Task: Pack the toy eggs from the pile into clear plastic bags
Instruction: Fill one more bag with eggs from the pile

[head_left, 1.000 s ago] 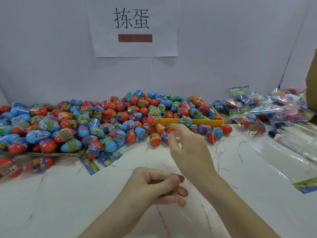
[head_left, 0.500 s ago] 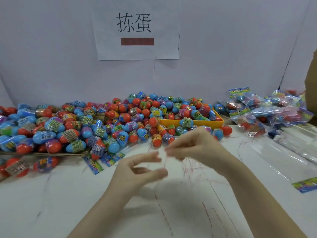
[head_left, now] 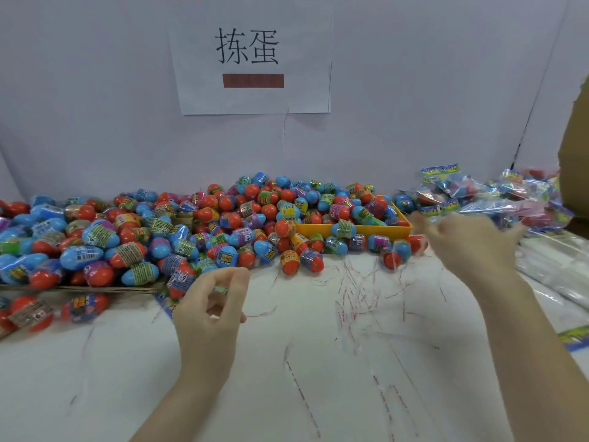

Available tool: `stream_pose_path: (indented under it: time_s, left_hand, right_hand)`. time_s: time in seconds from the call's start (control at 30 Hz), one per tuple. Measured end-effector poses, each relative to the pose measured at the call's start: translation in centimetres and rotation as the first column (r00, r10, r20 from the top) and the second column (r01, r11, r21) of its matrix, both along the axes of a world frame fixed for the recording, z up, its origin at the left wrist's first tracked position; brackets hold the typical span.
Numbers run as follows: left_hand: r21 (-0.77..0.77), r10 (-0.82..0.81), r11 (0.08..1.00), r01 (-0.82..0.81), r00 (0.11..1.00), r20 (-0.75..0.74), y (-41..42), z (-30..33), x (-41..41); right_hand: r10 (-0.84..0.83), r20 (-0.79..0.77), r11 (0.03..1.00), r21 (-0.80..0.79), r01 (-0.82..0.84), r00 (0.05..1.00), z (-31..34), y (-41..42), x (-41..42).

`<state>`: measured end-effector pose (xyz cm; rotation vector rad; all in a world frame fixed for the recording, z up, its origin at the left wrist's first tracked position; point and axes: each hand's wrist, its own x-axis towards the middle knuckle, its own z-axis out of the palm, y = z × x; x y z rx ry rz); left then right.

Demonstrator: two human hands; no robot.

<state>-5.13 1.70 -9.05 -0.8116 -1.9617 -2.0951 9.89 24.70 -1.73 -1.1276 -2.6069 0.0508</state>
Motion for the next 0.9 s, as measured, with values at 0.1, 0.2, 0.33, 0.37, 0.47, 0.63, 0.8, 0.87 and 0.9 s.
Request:
stream_pose_path:
  time_s: [0.1, 0.2, 0.33, 0.37, 0.47, 0.63, 0.8, 0.87, 0.9]
  left_hand:
    - [0.024, 0.011, 1.000, -0.011, 1.000, 0.008, 0.1, 0.0, -0.1]
    - [0.026, 0.027, 0.999, -0.027, 1.000, -0.004, 0.1, -0.2, -0.3]
    - [0.022, 0.046, 0.999, -0.046, 0.999, -0.016, 0.1, -0.5, -0.4]
    - [0.022, 0.048, 0.999, -0.048, 0.999, -0.010, 0.1, -0.5, -0.5]
    - [0.024, 0.053, 0.998, -0.053, 0.999, -0.002, 0.1, -0.6, -0.6]
    - [0.039, 0.022, 0.999, -0.022, 1.000, 0.005, 0.2, -0.6, -0.7]
    - [0.015, -0.019, 1.000, 0.018, 0.997, 0.072, 0.4, -0.5, -1.0]
    - [-0.003, -0.030, 1.000, 0.030, 0.995, 0.090, 0.5, -0.5, -1.1]
    - [-0.008, -0.030, 0.999, 0.031, 0.995, 0.093, 0.5, -0.6, -1.3]
  right_hand:
    - [0.042, -0.343, 0.993, -0.088, -0.076, 0.939, 1.9, 1.2, 1.2]
    - [-0.111, -0.525, 0.940, -0.331, -0.082, 0.844, 2.9, 1.3, 2.5]
    - [-0.352, -0.855, 0.860, -0.456, -0.228, 0.381, 3.5, 3.9, 4.7]
    - [-0.410, -0.831, 0.865, -0.485, -0.130, 0.375, 2.9, 5.6, 6.1]
    - [-0.459, -0.259, 0.888, -0.093, 0.451, 0.850, 0.9, 7.0, 8.5]
    - [-0.320, 0.300, 0.859, -0.308, 0.409, 0.899, -2.4, 7.0, 10.3]
    - [-0.357, 0.016, 0.880, -0.329, 0.342, 0.934, -5.0, 6.9, 11.8]
    - [-0.371, -0.063, 0.897, -0.283, 0.340, 0.927, -5.3, 6.6, 11.8]
    - [-0.375, -0.104, 0.902, -0.272, 0.336, 0.921, -5.5, 6.5, 11.8]
